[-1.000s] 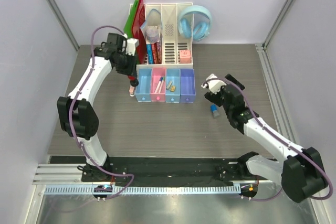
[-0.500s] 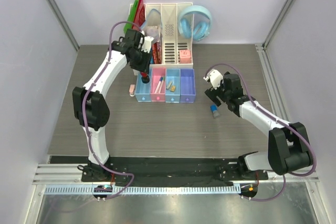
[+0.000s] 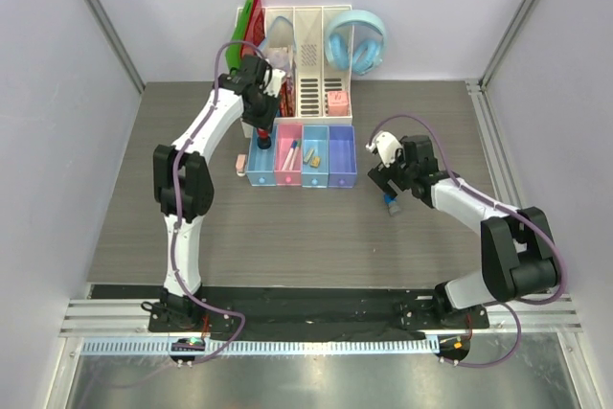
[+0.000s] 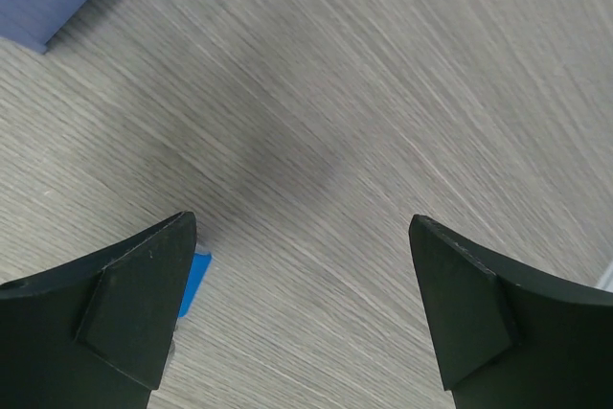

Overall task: Sort the stationery into containers
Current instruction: Place the stationery in the storage box, then pick up the stationery from the center of the board.

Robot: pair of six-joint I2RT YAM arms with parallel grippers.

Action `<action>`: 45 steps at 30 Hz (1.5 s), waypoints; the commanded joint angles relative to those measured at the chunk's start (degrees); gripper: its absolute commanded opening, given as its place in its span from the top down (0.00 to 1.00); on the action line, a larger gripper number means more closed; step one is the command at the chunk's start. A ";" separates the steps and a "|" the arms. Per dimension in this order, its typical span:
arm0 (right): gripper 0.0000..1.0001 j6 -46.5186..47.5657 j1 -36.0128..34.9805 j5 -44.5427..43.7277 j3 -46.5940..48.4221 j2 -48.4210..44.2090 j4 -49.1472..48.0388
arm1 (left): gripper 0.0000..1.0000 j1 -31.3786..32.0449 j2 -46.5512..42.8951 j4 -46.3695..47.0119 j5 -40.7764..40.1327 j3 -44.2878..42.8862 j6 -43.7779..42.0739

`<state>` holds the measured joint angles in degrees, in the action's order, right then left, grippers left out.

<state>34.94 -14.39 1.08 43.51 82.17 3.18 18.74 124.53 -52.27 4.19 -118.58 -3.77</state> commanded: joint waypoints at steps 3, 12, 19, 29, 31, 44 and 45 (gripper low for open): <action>0.03 -1.36 0.33 3.75 3.34 2.37 -0.72 | 1.00 0.15 1.33 3.40 -1.11 -2.70 -1.68; 0.06 -2.77 0.51 4.72 6.68 7.21 0.33 | 1.00 0.15 3.61 6.21 -1.55 -1.56 -2.21; 0.09 -1.98 0.42 7.00 9.75 3.62 9.64 | 0.99 0.15 4.67 6.74 -2.51 -0.86 -3.26; 0.09 -2.33 0.42 8.06 8.00 -5.61 18.35 | 0.74 0.15 4.58 7.62 -3.39 1.07 -3.96; 0.09 -2.07 0.33 8.06 7.04 -7.45 20.28 | 0.69 0.15 4.49 7.62 -3.74 1.42 -4.14; 0.09 -0.75 0.33 9.46 0.88 -9.58 25.82 | 0.46 0.15 2.91 7.53 -3.75 3.53 -4.40; 0.10 -0.75 0.42 9.90 0.62 -9.31 25.65 | 0.45 0.15 2.82 7.62 -3.75 3.62 -4.40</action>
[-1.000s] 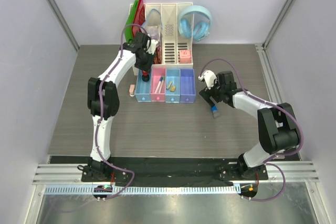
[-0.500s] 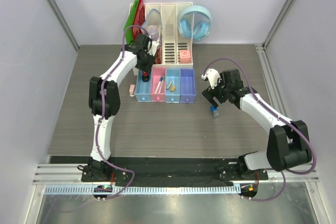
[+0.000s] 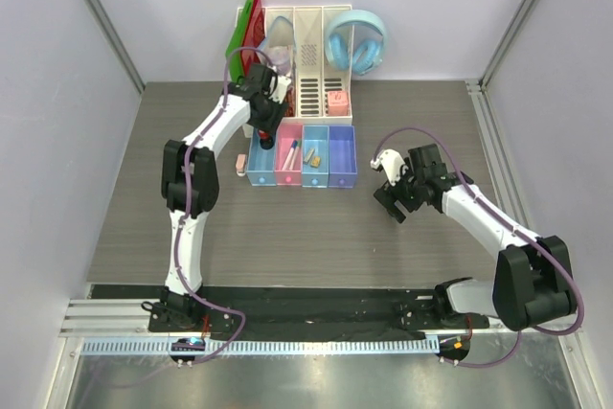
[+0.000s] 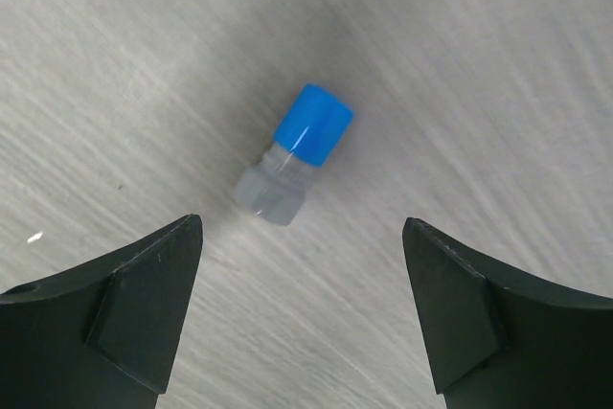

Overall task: Sort the stationery into containers
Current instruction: Pick up the stationery from the center of the board.

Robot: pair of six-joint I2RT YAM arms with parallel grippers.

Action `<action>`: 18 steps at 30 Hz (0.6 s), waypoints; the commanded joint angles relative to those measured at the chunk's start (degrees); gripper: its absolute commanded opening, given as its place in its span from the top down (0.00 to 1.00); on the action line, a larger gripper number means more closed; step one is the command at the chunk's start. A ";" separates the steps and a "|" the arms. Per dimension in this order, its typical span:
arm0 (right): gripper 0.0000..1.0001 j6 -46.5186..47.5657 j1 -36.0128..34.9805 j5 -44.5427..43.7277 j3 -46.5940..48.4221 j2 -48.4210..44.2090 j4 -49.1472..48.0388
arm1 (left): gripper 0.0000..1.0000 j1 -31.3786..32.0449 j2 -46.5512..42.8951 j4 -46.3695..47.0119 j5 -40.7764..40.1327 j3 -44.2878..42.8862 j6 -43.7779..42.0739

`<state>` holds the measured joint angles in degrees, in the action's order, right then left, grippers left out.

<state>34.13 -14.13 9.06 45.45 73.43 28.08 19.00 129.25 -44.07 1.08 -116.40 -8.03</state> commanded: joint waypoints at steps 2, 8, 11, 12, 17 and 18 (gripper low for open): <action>0.11 -0.29 0.07 1.93 -2.12 -0.22 0.14 | 0.45 -0.11 -2.25 -0.66 -0.64 1.70 0.03; 0.12 -1.08 0.07 1.84 -2.82 0.75 -2.23 | 0.45 -0.11 -4.09 -1.10 -0.03 1.88 0.47; 0.13 -1.78 0.07 2.01 -3.09 1.71 -3.37 | 0.45 -0.11 -5.32 -1.63 0.59 1.96 0.65; 0.14 -2.22 0.07 2.10 -2.91 2.15 -3.55 | 0.45 -0.11 -6.02 -1.89 0.68 2.05 0.65; 0.20 -5.74 -0.02 2.98 -3.00 5.41 -4.69 | 0.44 -0.02 -8.31 -2.42 1.29 2.93 0.65; 0.21 -7.05 0.07 2.63 -3.17 5.67 -5.04 | 0.44 -0.02 -8.66 -2.68 1.29 3.11 0.48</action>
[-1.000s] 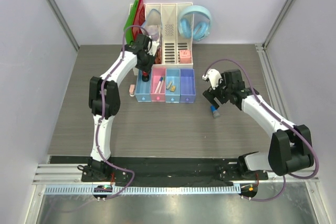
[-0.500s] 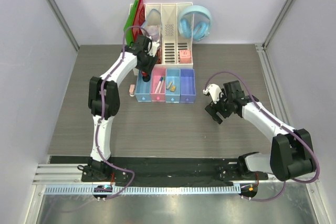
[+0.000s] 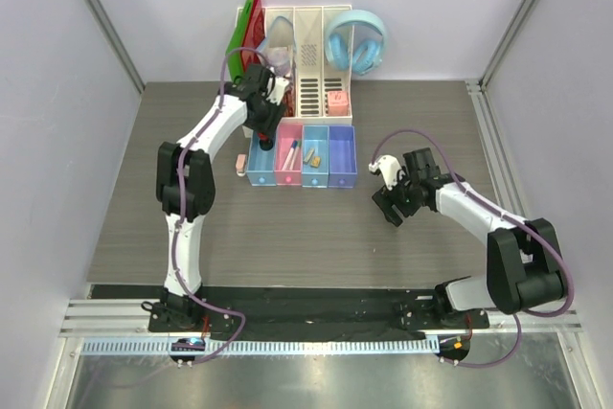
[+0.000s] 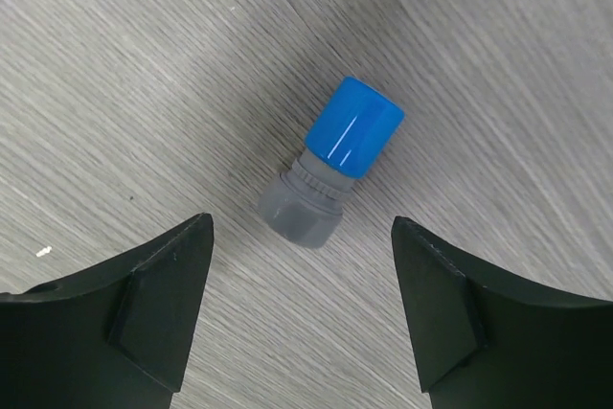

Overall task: Sort the stationery into containers
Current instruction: Pick up the stationery from the center of the board.

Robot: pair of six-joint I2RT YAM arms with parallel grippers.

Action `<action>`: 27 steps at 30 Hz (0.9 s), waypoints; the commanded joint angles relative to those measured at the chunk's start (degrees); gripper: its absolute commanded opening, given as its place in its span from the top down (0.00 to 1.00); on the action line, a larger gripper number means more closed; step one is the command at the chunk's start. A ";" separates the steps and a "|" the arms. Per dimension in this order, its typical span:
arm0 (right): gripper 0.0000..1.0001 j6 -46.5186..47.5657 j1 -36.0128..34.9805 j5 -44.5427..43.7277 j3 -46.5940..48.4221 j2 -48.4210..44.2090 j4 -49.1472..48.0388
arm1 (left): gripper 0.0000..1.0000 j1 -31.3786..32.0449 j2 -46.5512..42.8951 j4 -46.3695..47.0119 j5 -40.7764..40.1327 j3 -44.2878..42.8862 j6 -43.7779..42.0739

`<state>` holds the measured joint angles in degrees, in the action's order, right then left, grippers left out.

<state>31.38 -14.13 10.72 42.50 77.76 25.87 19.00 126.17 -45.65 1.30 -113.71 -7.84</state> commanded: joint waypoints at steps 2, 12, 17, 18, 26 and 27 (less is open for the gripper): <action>0.22 -5.35 0.07 -0.69 -0.40 1.96 -4.32 | 0.44 0.07 -6.46 -1.37 1.07 0.42 0.10; 0.39 -8.79 -0.11 -3.69 -0.05 6.26 -6.71 | 0.44 0.33 -9.18 -2.95 1.60 0.33 -0.43; 0.54 -8.09 -0.28 -4.57 -0.66 5.30 -6.62 | 0.43 0.51 -10.33 -3.83 2.04 -0.37 -0.51; 0.57 -7.91 -0.37 -4.66 -0.84 4.78 -6.62 | 0.43 0.51 -10.76 -3.92 2.13 -0.46 -0.51; 0.71 -5.45 -2.30 -8.16 -0.58 2.58 -6.71 | 0.43 1.03 -10.86 -6.99 6.85 -2.48 -0.08; 0.72 -4.75 -3.09 -9.22 -0.84 1.79 -6.97 | 0.43 1.03 -10.77 -7.61 8.27 -2.92 0.01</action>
<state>24.25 -15.14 5.45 42.13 83.26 20.29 19.62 118.45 -50.24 3.97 -113.43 -7.94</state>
